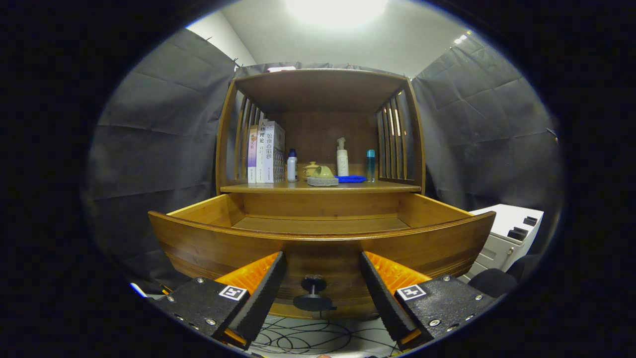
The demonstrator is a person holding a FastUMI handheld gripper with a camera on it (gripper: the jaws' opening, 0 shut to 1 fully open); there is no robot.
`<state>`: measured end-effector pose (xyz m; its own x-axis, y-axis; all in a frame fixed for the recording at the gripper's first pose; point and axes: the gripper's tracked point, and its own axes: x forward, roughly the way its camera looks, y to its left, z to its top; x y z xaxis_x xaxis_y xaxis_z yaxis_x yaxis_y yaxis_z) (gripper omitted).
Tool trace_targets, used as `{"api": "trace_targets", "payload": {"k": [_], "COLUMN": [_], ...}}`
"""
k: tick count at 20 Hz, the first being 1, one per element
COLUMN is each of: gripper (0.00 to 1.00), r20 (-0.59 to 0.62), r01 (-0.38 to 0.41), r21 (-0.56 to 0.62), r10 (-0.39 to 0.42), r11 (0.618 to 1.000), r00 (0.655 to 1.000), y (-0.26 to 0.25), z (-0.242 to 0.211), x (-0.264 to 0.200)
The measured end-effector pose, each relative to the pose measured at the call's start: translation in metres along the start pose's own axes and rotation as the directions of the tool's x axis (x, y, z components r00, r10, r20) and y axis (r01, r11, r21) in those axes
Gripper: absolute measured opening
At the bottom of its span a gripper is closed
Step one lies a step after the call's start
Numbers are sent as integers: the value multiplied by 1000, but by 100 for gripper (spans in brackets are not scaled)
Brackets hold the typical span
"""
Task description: Pull open the drawer, take out the items inside it, and place them on the countertop above the cabinet.
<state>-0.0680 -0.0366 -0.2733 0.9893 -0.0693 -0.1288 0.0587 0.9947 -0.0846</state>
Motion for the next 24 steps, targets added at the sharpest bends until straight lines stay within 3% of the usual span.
{"api": "trace_targets", "payload": {"k": [4,16,24], "gripper": [94,94,95], "r20": [-5,-30,-23], "r01": [-30,-25,-22], "r21": [13,-8,-150], "r10": [31,25,19], "r11": [999,1000,988], "r00": [1000,999,1000], "y": [-5,-2,-2], "z": [3,12,10], "x": [12,70,125]}}
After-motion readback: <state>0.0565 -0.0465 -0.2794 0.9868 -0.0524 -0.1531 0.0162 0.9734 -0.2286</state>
